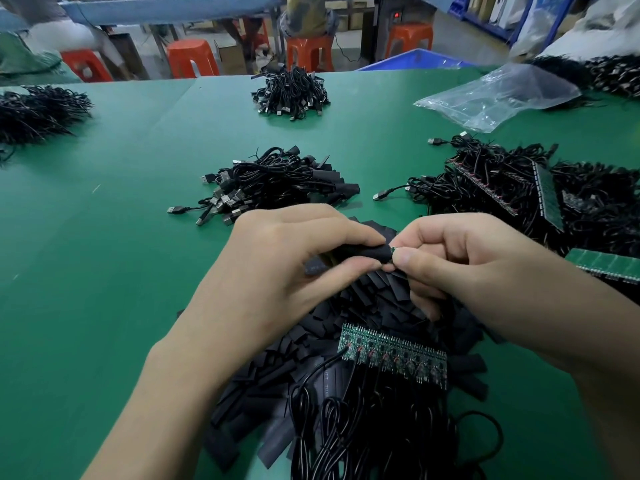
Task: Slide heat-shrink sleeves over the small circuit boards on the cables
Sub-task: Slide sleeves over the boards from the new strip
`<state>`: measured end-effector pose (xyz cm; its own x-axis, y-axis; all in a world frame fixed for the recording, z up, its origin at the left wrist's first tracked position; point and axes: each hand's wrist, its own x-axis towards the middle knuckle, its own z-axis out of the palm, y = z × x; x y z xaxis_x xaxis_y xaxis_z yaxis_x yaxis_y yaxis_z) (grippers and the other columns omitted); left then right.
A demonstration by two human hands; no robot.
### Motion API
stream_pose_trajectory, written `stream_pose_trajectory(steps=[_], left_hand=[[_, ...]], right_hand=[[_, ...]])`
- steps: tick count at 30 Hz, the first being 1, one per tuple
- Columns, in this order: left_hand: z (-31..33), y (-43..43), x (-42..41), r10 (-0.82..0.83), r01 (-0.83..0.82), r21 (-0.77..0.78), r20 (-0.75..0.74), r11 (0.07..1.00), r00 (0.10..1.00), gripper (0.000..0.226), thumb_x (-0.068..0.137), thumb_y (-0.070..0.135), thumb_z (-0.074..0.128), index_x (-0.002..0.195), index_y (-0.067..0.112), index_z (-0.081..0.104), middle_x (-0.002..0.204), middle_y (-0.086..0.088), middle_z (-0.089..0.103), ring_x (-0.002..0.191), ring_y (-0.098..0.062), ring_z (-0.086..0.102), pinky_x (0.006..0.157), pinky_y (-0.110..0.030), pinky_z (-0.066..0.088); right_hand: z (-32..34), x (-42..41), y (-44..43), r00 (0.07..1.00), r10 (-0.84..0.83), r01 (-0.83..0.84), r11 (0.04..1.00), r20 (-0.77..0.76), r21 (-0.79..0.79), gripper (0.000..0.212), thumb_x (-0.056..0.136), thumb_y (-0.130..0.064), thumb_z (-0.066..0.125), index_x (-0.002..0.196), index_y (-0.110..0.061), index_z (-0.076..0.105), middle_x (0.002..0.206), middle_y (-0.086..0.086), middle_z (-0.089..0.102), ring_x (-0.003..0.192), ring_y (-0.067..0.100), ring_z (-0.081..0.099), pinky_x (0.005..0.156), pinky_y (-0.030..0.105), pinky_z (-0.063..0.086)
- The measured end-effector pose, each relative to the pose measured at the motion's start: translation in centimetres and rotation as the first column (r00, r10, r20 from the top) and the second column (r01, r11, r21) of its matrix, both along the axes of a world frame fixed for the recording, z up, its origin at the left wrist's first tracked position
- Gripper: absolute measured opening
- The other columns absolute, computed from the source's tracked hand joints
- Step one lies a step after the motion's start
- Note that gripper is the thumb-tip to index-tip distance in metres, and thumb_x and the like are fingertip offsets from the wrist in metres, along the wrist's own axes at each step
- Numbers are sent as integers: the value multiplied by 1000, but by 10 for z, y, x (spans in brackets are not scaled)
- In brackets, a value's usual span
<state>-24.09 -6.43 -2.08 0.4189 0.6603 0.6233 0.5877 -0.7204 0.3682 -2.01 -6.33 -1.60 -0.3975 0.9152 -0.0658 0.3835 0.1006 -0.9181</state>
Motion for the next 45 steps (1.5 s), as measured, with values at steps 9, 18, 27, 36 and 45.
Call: stream_pose_trajectory(steps=[9, 18, 27, 36, 45], left_hand=[[1, 0, -3, 18, -18, -17, 16, 1000, 1000, 16, 84, 20, 85, 99, 14, 81, 90, 6, 77, 82, -4, 70, 79, -17, 53], [-2, -1, 3, 0, -2, 44, 61, 999, 998, 16, 85, 18, 85, 98, 11, 81, 90, 3, 76, 80, -5, 68, 75, -13, 50], [1, -1, 4, 15, -19, 35, 129, 999, 992, 17, 85, 18, 85, 99, 11, 81, 89, 2, 76, 82, -7, 69, 75, -17, 51], [-6, 2, 3, 178, -181, -26, 361, 983, 915, 24, 85, 25, 86, 107, 21, 77, 95, 12, 76, 88, -3, 71, 81, -17, 55], [-10, 5, 10, 181, -116, -188, 380, 975, 907, 20, 91, 38, 72, 111, 44, 72, 107, 18, 74, 98, -6, 72, 89, -35, 58]], right_hand=[[7, -5, -3, 999, -5, 3, 999, 44, 49, 13, 98, -33, 57, 94, -28, 68, 69, 0, 75, 49, 25, 52, 51, 31, 46], [11, 0, -3, 999, -16, 18, 999, -29, 51, 19, 97, -24, 61, 80, -23, 70, 62, 6, 70, 59, 17, 64, 65, 29, 46], [15, 1, -4, 1000, -6, 7, 999, -25, 39, 19, 101, -35, 61, 89, -26, 73, 82, -1, 79, 48, 25, 55, 50, 26, 47], [13, 4, 1, 985, -51, 58, 998, -166, 37, 18, 90, -34, 60, 82, -28, 75, 78, 6, 79, 81, 34, 74, 83, 37, 58], [16, 0, -4, 969, -120, 117, 993, -216, -27, 29, 99, -17, 60, 74, -16, 72, 76, 12, 78, 78, 46, 71, 79, 46, 61]])
